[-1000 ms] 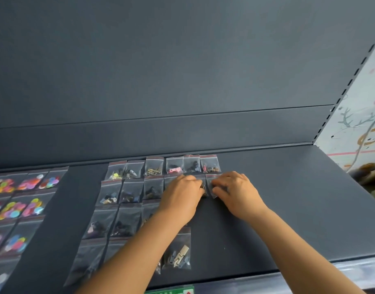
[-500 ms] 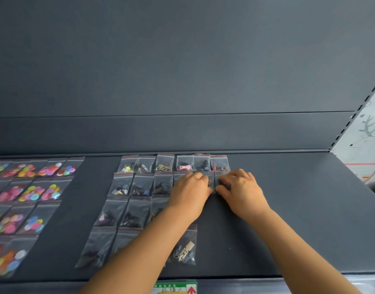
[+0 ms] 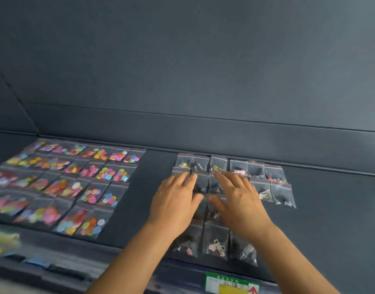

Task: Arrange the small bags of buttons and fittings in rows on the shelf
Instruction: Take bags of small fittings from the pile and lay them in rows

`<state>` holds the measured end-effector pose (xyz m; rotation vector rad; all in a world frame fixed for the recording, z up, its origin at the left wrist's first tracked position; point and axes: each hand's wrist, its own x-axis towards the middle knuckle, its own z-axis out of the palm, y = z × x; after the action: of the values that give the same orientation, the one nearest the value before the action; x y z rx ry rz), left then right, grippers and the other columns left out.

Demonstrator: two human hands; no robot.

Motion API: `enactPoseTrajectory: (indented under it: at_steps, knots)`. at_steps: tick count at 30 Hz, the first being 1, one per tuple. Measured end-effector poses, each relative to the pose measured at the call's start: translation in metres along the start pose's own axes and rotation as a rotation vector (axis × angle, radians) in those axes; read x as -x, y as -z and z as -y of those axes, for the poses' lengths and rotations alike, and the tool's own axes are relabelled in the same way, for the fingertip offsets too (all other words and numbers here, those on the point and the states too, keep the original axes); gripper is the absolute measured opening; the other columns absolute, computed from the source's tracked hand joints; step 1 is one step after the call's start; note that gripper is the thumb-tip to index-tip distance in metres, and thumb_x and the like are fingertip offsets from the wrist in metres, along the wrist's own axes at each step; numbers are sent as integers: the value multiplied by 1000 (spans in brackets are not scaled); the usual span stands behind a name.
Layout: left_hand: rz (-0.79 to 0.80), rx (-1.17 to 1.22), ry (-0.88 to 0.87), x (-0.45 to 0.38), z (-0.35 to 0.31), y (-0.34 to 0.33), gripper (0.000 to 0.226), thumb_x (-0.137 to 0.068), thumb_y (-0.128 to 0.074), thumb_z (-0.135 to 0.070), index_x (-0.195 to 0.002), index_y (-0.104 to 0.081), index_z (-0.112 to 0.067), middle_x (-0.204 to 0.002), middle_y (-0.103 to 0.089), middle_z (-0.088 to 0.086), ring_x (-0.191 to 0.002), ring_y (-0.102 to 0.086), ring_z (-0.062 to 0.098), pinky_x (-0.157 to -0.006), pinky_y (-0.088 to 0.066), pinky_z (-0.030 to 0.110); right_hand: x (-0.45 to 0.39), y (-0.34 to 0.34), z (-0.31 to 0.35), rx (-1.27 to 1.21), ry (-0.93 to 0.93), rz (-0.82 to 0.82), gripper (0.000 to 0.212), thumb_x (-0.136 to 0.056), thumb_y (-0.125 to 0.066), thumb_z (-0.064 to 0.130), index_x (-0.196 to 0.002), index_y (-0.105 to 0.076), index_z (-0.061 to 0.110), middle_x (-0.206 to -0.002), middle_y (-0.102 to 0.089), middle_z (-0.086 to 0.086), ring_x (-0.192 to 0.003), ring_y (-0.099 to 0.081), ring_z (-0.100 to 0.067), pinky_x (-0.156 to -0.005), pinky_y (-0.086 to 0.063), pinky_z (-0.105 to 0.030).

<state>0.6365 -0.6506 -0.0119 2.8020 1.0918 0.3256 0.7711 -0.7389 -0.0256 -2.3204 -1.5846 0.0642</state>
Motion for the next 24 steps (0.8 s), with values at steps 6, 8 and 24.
enactPoseTrajectory:
  at_steps: [6, 8, 24]
  knots:
    - [-35, 34, 148, 53, 99, 24, 58, -98, -36, -47, -150, -20, -26, -154, -27, -5, -141, -24, 15, -114, -22, 30, -11, -27, 106, -39, 103, 34, 62, -94, -44, 48, -148, -24, 24, -151, -30, 4, -140, -24, -20, -114, -20, -35]
    - [-42, 39, 172, 71, 133, 34, 58, -98, -37, -46, -150, -21, -25, -152, -30, -6, -139, -26, 15, -113, -25, 29, -14, -39, 144, -53, 127, 45, 62, -94, -42, 49, -148, -22, 25, -151, -28, 5, -140, -22, -18, -115, -18, -33]
    - [-151, -13, 435, 214, 383, 106, 60, -97, -39, -44, -150, -19, -24, -149, -35, -4, -136, -30, 16, -110, -25, 28, -31, -126, 427, -131, 371, 179, 60, -95, -42, 49, -147, -24, 25, -153, -25, 5, -142, -17, -18, -116, -13, -35]
